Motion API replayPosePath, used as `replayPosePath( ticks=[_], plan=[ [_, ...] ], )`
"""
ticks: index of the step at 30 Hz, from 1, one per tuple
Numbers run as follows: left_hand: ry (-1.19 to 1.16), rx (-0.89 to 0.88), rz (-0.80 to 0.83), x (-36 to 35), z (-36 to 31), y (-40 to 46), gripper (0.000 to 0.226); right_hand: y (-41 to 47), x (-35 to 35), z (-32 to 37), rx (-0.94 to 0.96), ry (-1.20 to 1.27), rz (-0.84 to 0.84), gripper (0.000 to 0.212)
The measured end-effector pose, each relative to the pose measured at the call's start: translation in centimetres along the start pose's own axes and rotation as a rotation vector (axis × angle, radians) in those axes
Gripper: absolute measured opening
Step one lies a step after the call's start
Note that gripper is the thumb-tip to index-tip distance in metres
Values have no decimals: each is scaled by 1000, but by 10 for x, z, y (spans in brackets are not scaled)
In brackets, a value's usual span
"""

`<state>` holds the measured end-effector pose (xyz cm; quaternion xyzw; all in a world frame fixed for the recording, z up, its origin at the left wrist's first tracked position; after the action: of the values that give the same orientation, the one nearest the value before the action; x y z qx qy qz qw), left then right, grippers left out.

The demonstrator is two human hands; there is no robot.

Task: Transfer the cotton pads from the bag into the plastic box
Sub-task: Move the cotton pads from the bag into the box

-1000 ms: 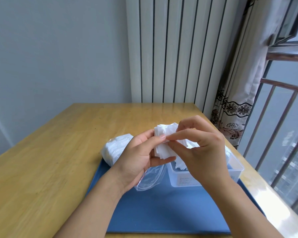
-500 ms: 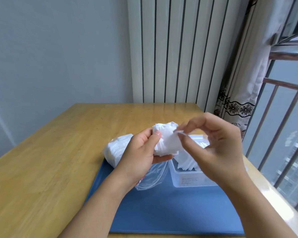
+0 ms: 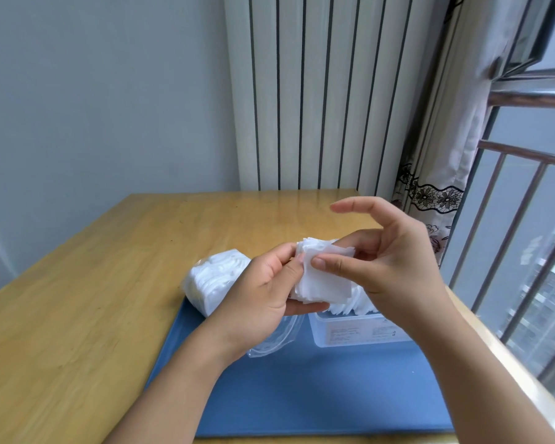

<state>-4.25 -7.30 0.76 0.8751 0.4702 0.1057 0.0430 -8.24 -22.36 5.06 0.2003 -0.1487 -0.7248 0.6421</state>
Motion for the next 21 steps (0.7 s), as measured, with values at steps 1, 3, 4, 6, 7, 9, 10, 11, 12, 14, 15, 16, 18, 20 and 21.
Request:
replayPosePath(
  ticks=[1,3,4,6,7,9,10,11,12,14,15,16,18,20,21],
  plan=[
    [-9,0,2,-1,0,0,34,0,-1,-1,-2,-6,-2,59],
    [-13,-1,4,-1,0,0,33,0,-1,-2,2,-35,-5,60],
    [-5,-4,2,-1,0,0,33,1,0,-3,7,-53,-4,61],
    [16,-4,-8,1,0,0,33,2,0,-4,17,-74,2,61],
    [25,-1,-11,2,0,0,33,2,0,-4,19,-77,7,61],
    [38,4,-11,3,0,0,32,3,2,-5,20,-85,18,61],
    [45,6,-11,4,0,0,32,4,3,-5,17,-91,25,62],
    [49,8,-13,4,0,1,32,4,5,-5,11,-98,35,63],
    [51,9,-16,4,1,1,32,4,6,-5,5,-106,45,64],
    [53,10,-13,5,1,0,32,5,7,-5,1,-116,58,65],
    [52,10,-6,5,1,0,33,5,8,-5,2,-117,59,66],
    [47,11,0,5,1,0,33,5,7,-6,5,-115,58,66],
    [21,8,10,5,0,0,34,5,7,-8,14,-105,50,65],
    [-9,4,23,4,-1,0,38,5,7,-9,24,-89,40,64],
    [-13,0,32,3,-2,-1,40,5,7,-9,33,-81,36,63]
  ],
)
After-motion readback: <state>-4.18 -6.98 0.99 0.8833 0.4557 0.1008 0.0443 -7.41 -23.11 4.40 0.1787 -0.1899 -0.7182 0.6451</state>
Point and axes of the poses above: each hand's wrist, its own y-axis towards the middle knuckle, its own x-axis out of the back of the hand, z = x × y, the point moved 3 cm from there along y, towards the middle knuckle, and after that the axes turned 12 degrees about y, right-handed, at the moved point
